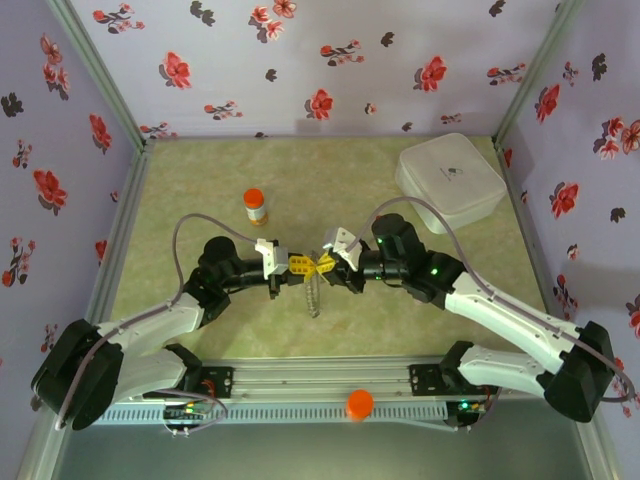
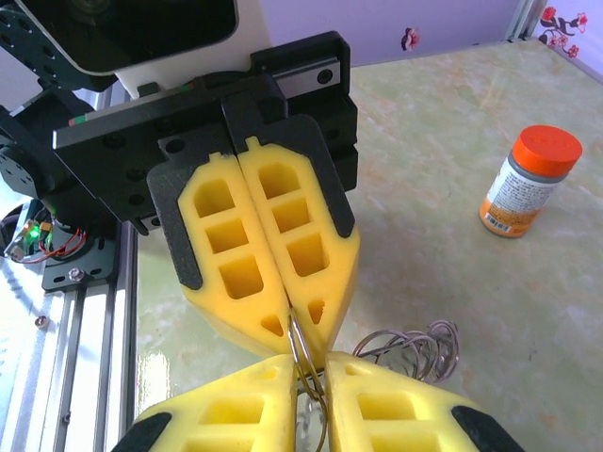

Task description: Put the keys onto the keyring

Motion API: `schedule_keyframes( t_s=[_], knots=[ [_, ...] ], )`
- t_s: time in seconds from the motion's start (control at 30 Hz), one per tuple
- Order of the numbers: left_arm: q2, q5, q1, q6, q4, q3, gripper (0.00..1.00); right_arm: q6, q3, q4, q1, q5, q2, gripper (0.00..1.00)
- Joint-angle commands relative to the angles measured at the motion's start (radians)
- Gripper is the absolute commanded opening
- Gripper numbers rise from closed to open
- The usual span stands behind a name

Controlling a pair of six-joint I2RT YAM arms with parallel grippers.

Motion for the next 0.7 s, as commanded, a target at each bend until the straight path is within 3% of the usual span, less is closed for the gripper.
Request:
schedule_keyframes(
  t_s=[0.0,0.2,0.23,0.27,0.33,0.43,0.67],
  knots=[
    [-0.003,0.024,-0.007,-0.018,0.070,-0.007,0.00,0.004,0.025,0.001,0.003,-0.008,0.027,0.14],
    [-0.003,0.024,-0.007,-0.011,0.066,-0.006,0.00,-0.001,0.041,-0.011,0.010,-0.024,0.035,0.00],
    [-0.004,0.020,-0.007,-0.003,0.059,-0.006,0.08,-0.006,0.044,-0.017,0.010,-0.024,0.032,0.00],
    [-0.004,0.006,-0.007,0.007,0.043,-0.005,0.24,-0.013,0.051,-0.028,0.011,-0.021,0.032,0.00],
    [-0.017,-0.041,-0.010,0.062,-0.049,0.014,0.33,-0.034,0.073,-0.071,0.011,-0.009,0.034,0.00],
    [-0.050,-0.091,-0.019,0.182,-0.239,0.048,0.33,-0.083,0.116,-0.156,0.022,0.040,0.048,0.00],
    [-0.067,-0.149,-0.040,0.299,-0.418,0.085,0.28,-0.171,0.223,-0.310,0.073,0.156,0.125,0.00]
  ],
)
